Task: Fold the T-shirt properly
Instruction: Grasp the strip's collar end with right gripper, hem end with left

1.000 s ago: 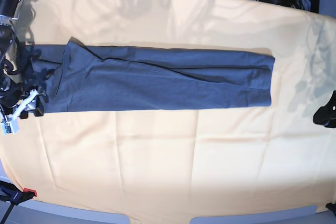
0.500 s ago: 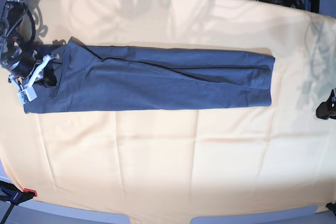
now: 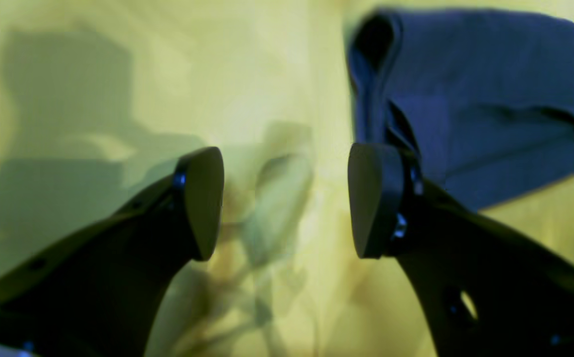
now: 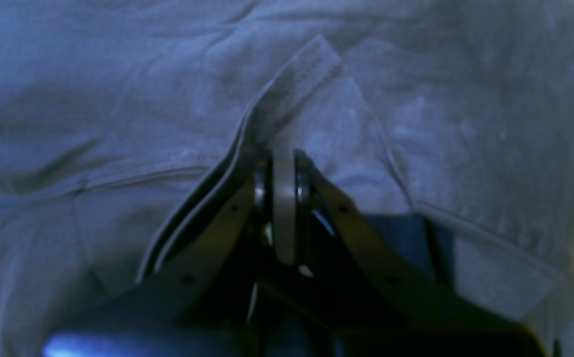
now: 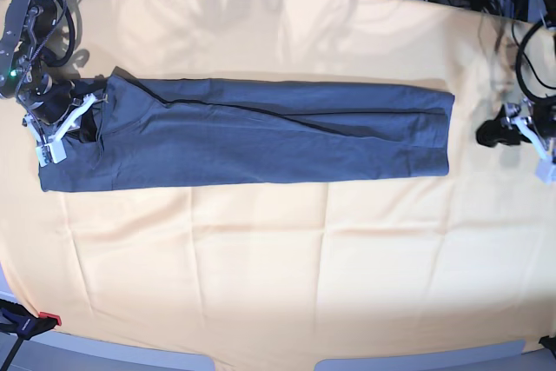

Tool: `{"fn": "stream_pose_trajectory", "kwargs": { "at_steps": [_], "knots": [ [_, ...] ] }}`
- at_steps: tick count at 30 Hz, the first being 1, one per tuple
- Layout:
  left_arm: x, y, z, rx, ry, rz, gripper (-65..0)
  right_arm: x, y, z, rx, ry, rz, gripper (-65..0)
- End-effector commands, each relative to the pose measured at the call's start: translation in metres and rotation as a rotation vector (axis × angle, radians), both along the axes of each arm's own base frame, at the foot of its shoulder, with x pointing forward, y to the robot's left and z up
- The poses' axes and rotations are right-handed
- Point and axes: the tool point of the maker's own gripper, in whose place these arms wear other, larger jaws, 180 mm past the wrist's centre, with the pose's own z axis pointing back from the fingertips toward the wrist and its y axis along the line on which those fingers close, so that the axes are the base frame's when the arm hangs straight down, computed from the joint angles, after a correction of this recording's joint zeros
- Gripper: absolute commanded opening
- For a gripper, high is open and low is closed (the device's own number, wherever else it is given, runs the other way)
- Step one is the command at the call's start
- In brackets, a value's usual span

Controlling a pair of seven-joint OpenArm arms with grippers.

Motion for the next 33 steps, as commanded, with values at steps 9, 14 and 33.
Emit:
{"fn": "stream_pose_trajectory", "kwargs": {
  "at_steps": [9, 14, 33],
  "knots": [
    [0.0, -0.045, -0.015, -0.152, -0.048, -0.005, -23.8, 0.005, -0.008, 0.008, -0.02, -0.015, -0.009, -65.0],
    [0.001, -0.068, -0.024, -0.219, -0.052, -0.002, -23.8, 0.005, -0.008, 0.008, -0.02, -0.012, -0.009, -65.0],
    [0.006, -0.101, -0.028, -0.323, -0.079, 0.005, -60.8, 0.007, -0.003, 0.011, 0.019, -0.028, -0.009, -65.0]
  ]
}}
